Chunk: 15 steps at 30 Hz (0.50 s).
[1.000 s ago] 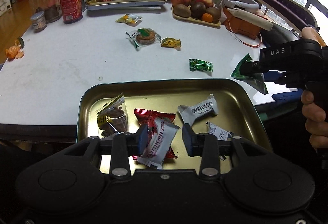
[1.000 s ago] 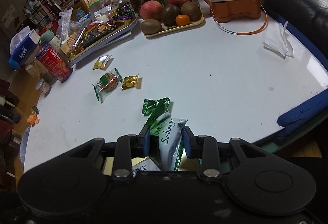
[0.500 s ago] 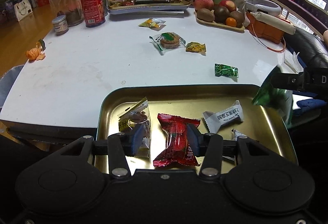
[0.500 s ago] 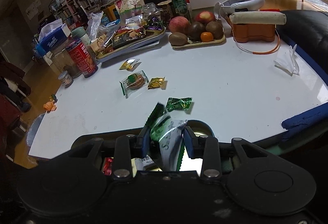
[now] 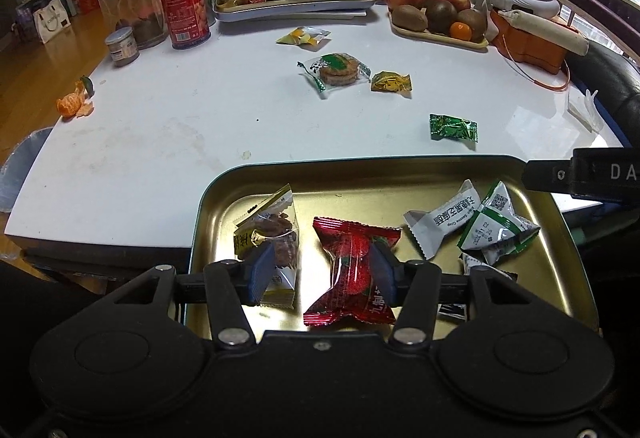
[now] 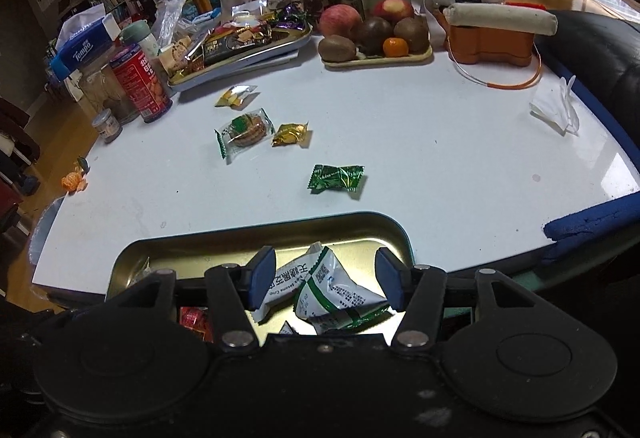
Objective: Organize snacks
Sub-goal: 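Lower the green pack into the gold tray and open the right gripper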
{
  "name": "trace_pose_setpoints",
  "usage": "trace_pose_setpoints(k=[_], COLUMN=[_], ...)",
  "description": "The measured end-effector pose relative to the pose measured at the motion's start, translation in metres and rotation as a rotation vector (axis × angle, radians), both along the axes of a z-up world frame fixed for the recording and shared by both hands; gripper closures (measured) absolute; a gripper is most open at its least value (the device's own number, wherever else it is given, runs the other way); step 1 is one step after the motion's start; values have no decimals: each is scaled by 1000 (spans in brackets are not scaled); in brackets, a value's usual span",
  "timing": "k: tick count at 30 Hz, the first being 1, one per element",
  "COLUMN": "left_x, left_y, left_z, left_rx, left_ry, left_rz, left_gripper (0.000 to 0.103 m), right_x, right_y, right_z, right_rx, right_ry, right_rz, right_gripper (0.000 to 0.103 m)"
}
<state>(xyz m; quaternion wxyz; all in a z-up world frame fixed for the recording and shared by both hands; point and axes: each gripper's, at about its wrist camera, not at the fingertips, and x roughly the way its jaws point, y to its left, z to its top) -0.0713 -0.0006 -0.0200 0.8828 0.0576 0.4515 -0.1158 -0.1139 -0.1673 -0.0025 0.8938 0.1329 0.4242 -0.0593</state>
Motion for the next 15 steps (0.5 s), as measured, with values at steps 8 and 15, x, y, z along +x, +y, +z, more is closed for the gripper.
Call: trace_pose_setpoints(k=[8, 15], left_x=[3, 4], left_y=[3, 7], left_z=[-1, 0], left_rx=[2, 7], left_ry=[12, 1], left_rz=[28, 70], left_gripper=[44, 44], right_x=[4, 7], right_y=[-1, -3], right_z=[-11, -16], right_rx=[-5, -7], right_ry=[70, 106], right_rz=[-17, -38], right_gripper=[45, 45])
